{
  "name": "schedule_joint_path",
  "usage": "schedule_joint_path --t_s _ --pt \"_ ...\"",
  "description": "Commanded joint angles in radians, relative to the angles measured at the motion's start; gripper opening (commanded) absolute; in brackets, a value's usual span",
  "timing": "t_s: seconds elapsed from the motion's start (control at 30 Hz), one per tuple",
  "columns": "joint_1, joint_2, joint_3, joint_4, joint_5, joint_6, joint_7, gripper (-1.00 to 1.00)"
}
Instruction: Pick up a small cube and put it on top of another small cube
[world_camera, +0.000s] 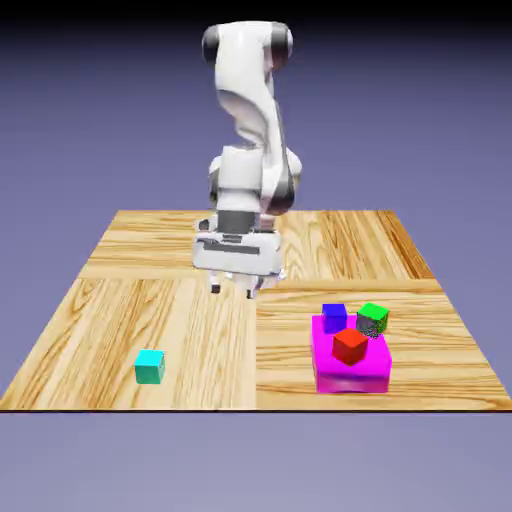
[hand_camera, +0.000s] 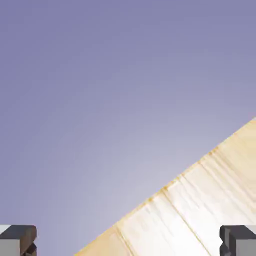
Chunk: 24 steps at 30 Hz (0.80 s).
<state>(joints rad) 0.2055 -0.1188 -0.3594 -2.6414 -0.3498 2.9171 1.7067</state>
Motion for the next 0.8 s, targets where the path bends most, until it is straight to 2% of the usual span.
schedule_joint_path --t_s 0.0,0.77 --pt "0.009 0.020 -0.016 0.008 -0.016 -0.005 0.044 0.00" --pt "0.209 0.488 -0.388 0.182 -0.378 -0.130 1.044 0.00"
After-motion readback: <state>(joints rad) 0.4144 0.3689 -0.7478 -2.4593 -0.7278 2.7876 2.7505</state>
